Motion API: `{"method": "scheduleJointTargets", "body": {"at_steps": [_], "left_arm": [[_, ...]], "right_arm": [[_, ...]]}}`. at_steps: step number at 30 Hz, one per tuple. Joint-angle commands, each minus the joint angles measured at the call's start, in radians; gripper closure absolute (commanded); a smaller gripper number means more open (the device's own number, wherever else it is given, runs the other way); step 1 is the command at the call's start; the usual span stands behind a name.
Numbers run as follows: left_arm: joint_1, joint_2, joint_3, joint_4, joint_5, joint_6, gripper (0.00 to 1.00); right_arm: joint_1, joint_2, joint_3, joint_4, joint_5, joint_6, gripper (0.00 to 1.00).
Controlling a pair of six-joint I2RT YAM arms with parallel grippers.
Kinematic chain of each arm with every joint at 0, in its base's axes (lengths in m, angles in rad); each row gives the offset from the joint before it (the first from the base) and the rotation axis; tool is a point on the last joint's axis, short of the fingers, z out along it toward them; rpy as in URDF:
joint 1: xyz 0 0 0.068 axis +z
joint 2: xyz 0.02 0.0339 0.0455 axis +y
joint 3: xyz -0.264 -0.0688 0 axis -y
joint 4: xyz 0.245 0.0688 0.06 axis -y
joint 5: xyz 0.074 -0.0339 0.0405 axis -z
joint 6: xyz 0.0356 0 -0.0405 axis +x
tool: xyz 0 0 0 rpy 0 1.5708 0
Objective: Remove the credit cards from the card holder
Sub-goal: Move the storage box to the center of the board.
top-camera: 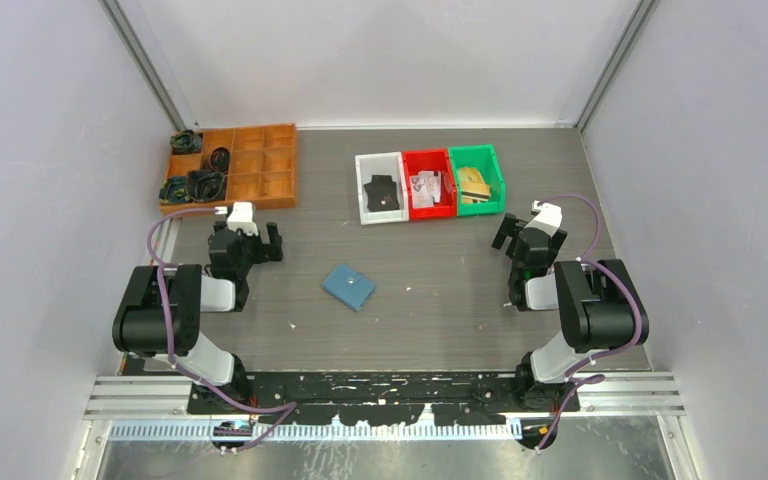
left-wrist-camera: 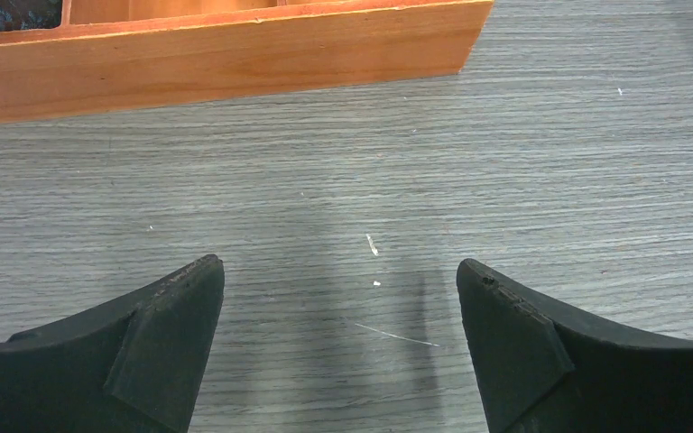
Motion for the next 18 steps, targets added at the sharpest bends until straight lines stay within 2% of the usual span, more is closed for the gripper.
{"method": "scheduleJointTargets", "body": {"at_steps": [1,13,16,18], "left_arm": [[0.0,-0.017,0.03,0.045,0.003,0.011,0.0],[0.001,-0.025,0.029,0.044,0.026,0.017,0.0],[0.001,-0.084,0.059,-0.059,-0.002,0.004,0.0],[0.014,-0.129,0.09,-0.15,-0.027,-0.016,0.0]], "right_arm": [[-0.004,-0.023,0.025,0.041,0.001,0.001,0.01],[-0.004,-0.022,0.028,0.036,-0.001,0.004,0.01],[0.0,-0.04,0.026,0.038,0.067,0.017,0.0],[0.001,-0.122,0.075,-0.128,0.166,0.061,0.0]]}}
